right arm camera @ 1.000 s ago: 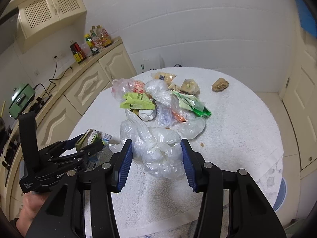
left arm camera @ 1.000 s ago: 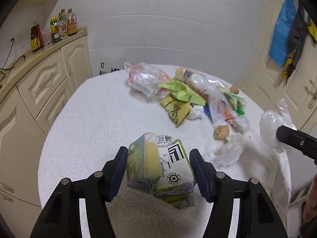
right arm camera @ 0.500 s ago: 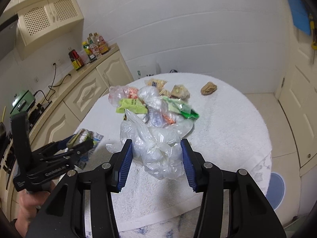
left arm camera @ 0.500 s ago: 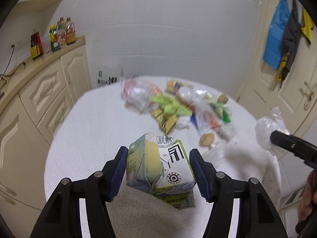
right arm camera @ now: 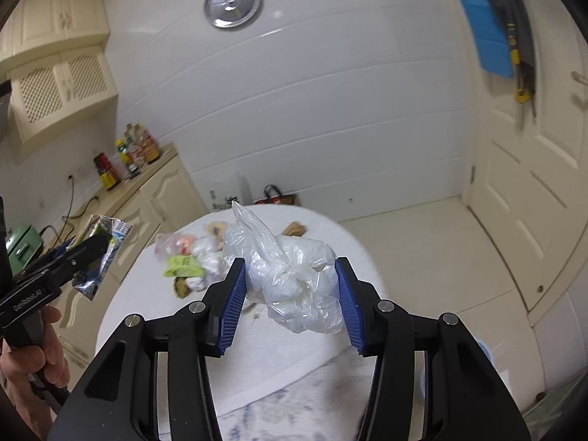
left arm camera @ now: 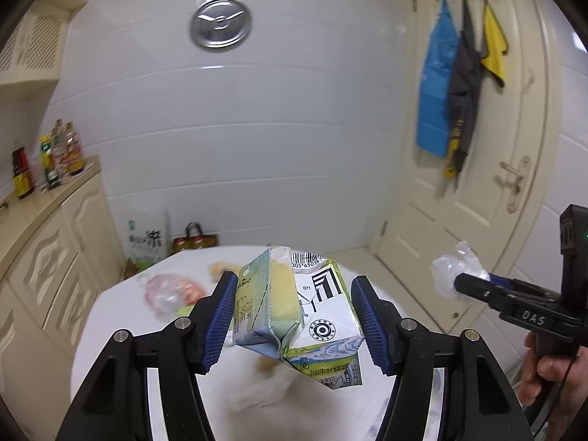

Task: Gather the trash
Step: 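Lift and carry the carton and plastic bag in both tools to the bin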

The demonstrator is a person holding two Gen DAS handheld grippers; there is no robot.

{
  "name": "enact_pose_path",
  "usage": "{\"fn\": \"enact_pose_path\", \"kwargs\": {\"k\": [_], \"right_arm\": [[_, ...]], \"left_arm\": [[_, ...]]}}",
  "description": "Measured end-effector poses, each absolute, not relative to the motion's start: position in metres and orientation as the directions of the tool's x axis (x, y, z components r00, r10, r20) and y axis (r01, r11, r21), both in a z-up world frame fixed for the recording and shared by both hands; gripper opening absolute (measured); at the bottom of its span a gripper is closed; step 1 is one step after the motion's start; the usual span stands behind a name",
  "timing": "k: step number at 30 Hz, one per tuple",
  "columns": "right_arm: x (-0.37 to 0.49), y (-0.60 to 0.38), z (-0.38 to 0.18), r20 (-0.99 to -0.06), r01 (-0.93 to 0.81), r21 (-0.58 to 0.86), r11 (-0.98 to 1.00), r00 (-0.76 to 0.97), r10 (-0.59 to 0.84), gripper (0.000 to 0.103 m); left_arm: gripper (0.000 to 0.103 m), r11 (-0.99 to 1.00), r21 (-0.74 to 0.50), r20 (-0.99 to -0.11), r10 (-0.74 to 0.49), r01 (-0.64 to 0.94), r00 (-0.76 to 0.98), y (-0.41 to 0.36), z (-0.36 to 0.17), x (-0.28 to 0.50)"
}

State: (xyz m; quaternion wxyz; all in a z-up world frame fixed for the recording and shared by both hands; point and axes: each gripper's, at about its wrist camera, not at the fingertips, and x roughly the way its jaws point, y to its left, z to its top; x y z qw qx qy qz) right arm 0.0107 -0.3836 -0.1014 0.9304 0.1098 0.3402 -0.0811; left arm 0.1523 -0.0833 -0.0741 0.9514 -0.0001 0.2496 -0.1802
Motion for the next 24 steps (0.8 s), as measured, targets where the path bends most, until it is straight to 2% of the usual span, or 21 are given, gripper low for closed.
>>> {"fn": "enact_pose_path", "kwargs": {"k": [9, 16, 24], "right_arm": [[-0.035, -0.456, -0.084, -0.628, 0.388, 0.132, 0.912, 0.744, -0.226, 0.049], [-0.071, -0.520, -0.100, -0.657, 0.532, 0.133, 0.836, 0.679, -0.328, 0.049], [-0.102, -0.596, -0.145, -0.736, 0.662, 0.160, 0.733, 0.575, -0.358, 0.049]], "left_arm": [[0.059, 0.846, -0.112, -0.470, -0.507, 0.521, 0.723, -0.179, -0.085, 0.177], [0.059, 0.746, -0.139, -0.522, -0.614, 0.652, 0.592, -0.266, -0.115, 0.194], [0.059, 0.666, -0.170, -0.627, -0.642, 0.726, 0.442, -0.352, -0.162, 0.225]]}}
